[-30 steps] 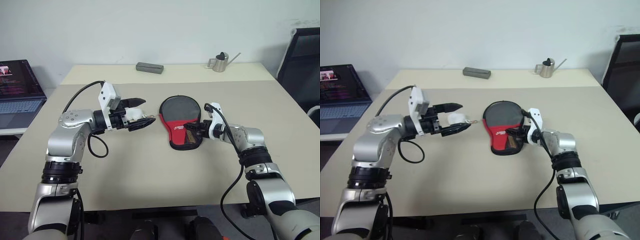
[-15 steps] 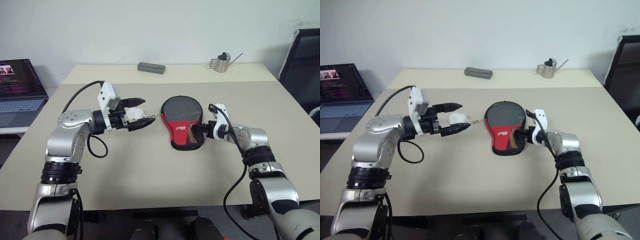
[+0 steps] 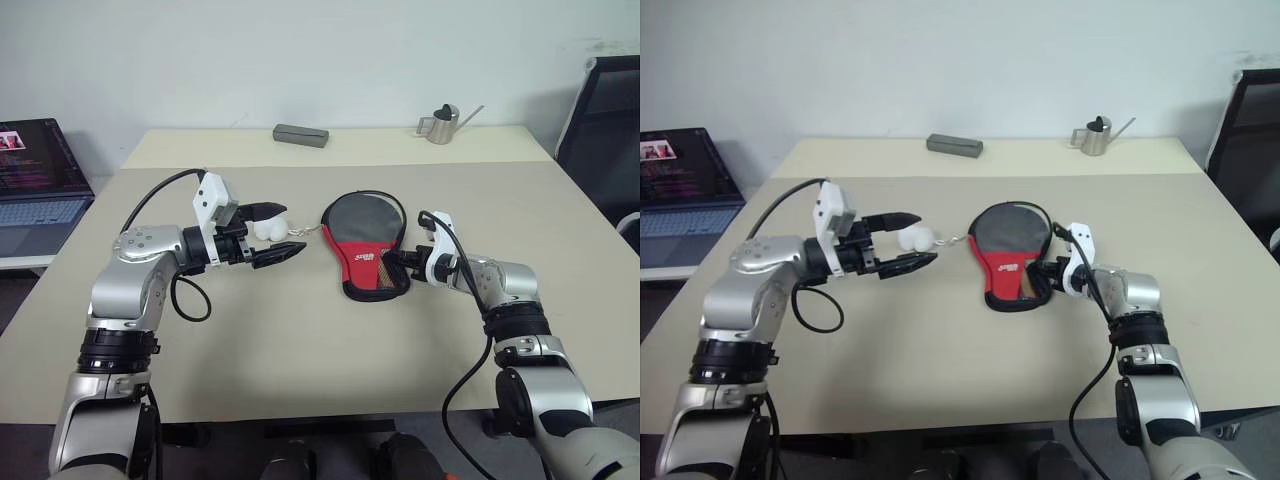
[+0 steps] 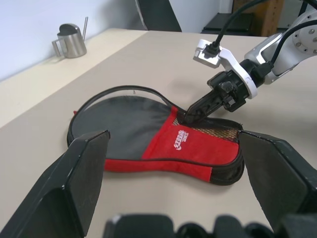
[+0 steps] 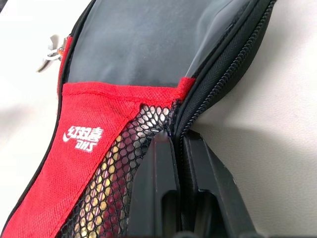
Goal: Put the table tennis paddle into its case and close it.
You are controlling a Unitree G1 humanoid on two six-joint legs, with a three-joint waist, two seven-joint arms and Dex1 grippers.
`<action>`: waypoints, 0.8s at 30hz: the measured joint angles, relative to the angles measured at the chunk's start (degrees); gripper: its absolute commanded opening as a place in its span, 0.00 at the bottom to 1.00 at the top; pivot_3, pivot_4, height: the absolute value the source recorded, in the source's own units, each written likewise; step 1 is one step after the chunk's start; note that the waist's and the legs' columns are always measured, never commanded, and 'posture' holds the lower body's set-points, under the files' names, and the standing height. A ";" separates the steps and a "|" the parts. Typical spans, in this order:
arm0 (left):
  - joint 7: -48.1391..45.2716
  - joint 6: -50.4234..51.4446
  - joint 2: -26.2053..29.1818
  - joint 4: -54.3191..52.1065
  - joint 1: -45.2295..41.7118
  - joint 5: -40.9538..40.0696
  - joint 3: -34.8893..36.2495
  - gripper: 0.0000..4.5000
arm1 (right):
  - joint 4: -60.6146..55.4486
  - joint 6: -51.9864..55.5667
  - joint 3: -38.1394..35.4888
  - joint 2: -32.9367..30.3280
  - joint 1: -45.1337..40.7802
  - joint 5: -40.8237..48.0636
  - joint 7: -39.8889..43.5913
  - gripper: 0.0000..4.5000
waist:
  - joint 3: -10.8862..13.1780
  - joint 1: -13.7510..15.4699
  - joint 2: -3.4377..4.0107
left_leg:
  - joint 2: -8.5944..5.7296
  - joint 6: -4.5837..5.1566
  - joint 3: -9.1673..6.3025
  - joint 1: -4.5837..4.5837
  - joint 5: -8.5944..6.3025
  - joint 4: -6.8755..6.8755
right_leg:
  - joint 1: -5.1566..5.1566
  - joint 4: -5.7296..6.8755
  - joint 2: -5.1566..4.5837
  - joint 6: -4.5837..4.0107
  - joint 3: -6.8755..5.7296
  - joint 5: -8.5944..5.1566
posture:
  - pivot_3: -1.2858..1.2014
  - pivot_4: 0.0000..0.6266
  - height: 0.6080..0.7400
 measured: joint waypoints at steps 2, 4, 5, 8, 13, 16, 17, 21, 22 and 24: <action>-0.01 0.09 0.24 -0.48 0.69 -0.02 0.00 1.00 | -0.94 1.07 -0.27 0.18 0.06 0.08 -0.66 0.01 | 0.00 -0.12 0.00 | 0.00 0.00 -0.01 -0.02 0.00 -0.02 | -0.02 -0.03 0.00 0.00 0.00 0.00 | 0.52 0.24 1.00; -0.16 0.24 1.04 -0.98 1.28 -0.24 0.01 1.00 | -2.25 2.87 -0.49 0.23 0.06 0.17 -1.20 0.01 | 0.00 -0.20 0.00 | 0.00 0.00 -0.04 -0.03 0.00 -0.05 | -0.03 -0.05 0.00 -0.01 0.01 0.00 | 0.52 0.24 1.00; -0.32 0.39 1.72 -1.29 1.76 -0.40 0.03 1.00 | -3.17 4.08 -0.58 0.24 0.08 0.36 -1.63 0.01 | 0.00 -0.22 0.00 | 0.01 0.00 -0.05 -0.04 0.00 -0.07 | -0.05 -0.07 0.00 -0.01 0.01 0.00 | 0.52 0.24 1.00; -1.25 1.61 3.67 -1.99 3.55 -1.47 0.23 1.00 | -6.32 8.54 -0.99 0.11 0.31 1.11 -2.31 0.01 | 0.01 -0.34 0.02 | 0.01 0.00 -0.06 -0.05 0.00 -0.18 | -0.09 -0.15 0.00 -0.01 0.02 -0.01 | 0.52 0.24 1.00; -2.39 4.17 5.71 -5.50 6.51 -3.92 0.48 1.00 | -12.33 15.74 -1.68 0.04 1.12 2.67 -3.62 0.01 | 0.02 -0.34 0.03 | 0.02 0.00 -0.04 -0.23 0.00 -0.26 | -0.31 -0.19 -0.01 -0.02 0.05 -0.01 | 0.52 0.24 1.00; -2.41 5.71 5.83 -7.82 8.08 -5.12 0.67 1.00 | -15.97 19.09 -2.14 0.03 2.15 3.51 -4.34 0.01 | 0.02 -0.33 0.03 | 0.02 0.00 -0.04 -0.23 0.00 -0.30 | -0.31 -0.21 -0.02 -0.02 0.06 -0.01 | 0.52 0.24 1.00; -2.45 6.54 6.02 -9.20 9.07 -5.85 0.68 1.00 | -17.34 20.34 -2.22 0.00 2.62 3.99 -4.46 0.01 | 0.02 -0.34 0.03 | 0.02 0.00 -0.03 -0.23 0.00 -0.31 | -0.31 -0.22 -0.02 -0.02 0.07 -0.01 | 0.52 0.24 1.00; -2.59 9.66 6.06 -13.63 11.92 -8.40 0.48 1.00 | -22.00 24.29 -2.78 -0.05 4.80 5.02 -5.47 0.01 | 0.02 -0.32 0.04 | 0.02 0.00 -0.03 -0.23 0.00 -0.34 | -0.31 -0.23 -0.02 -0.02 0.07 -0.01 | 0.52 0.24 1.00; -2.62 10.61 6.07 -15.05 12.69 -9.09 0.40 1.00 | -23.55 25.40 -2.98 0.10 5.54 5.18 -5.78 0.01 | 0.02 -0.32 0.03 | 0.02 0.00 -0.03 -0.23 0.00 -0.34 | -0.31 -0.24 -0.02 -0.02 0.06 -0.01 | 0.52 0.24 1.00; -2.82 11.70 6.11 -17.45 14.11 -10.16 -0.28 1.00 | -26.34 27.33 -3.51 0.49 7.02 5.79 -6.42 0.01 | 0.02 -0.31 0.04 | 0.03 0.01 -0.03 -0.23 0.00 -0.35 | -0.31 -0.25 -0.03 -0.03 0.07 -0.01 | 0.52 0.24 1.00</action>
